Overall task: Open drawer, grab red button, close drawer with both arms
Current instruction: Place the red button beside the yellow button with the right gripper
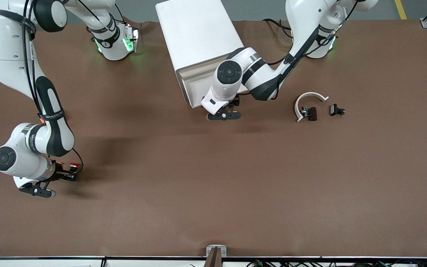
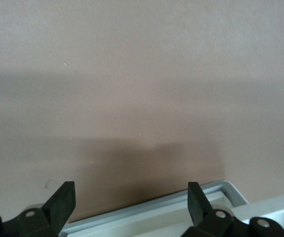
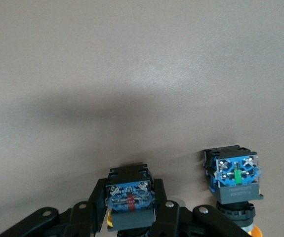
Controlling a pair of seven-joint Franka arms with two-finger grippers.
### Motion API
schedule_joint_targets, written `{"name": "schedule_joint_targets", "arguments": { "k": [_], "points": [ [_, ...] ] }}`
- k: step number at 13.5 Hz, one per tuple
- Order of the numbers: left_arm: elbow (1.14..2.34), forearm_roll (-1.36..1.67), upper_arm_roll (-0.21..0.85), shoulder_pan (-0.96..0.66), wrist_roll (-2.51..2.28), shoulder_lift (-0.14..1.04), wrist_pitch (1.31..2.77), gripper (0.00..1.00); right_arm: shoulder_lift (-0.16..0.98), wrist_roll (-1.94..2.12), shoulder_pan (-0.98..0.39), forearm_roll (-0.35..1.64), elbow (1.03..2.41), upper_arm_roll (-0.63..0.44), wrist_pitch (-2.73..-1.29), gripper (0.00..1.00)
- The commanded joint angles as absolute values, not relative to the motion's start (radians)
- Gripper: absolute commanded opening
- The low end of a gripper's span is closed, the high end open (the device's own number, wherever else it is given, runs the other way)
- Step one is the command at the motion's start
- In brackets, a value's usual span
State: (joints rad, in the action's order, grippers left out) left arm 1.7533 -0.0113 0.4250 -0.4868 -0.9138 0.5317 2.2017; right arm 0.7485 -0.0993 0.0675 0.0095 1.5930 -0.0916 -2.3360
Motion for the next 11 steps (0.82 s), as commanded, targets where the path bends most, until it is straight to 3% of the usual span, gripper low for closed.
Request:
{"name": "schedule_joint_targets", "arguments": {
  "k": [1, 5, 6, 7, 8, 11],
  "points": [
    [1.782, -0.012, 0.456, -0.483, -0.925, 0.505, 2.215, 1.00, 0.769, -0.097, 0.092, -0.008, 1.557, -0.071, -2.322, 0.00],
    [1.776, 0.078, 0.483, -0.479, -0.922, 0.500, 2.214, 1.00, 0.770, -0.109, 0.092, -0.005, 1.557, -0.071, -2.322, 0.00],
    [1.776, 0.101, 0.483, -0.474, -0.919, 0.500, 2.214, 1.00, 0.770, -0.107, 0.091, -0.008, 1.557, -0.071, -2.322, 0.07],
    [1.769, 0.113, 0.482, -0.469, -0.919, 0.505, 2.214, 1.00, 0.772, -0.107, 0.092, -0.008, 1.557, -0.071, -2.322, 0.66],
    [1.761, 0.129, 0.479, -0.469, -0.914, 0.506, 2.214, 1.00, 0.773, -0.107, 0.091, -0.005, 1.557, -0.071, -2.324, 1.00],
    [1.767, 0.144, 0.476, -0.456, -0.917, 0.531, 2.210, 1.00, 0.769, -0.106, 0.091, -0.006, 1.542, -0.071, -2.312, 1.00]
  ]
}}
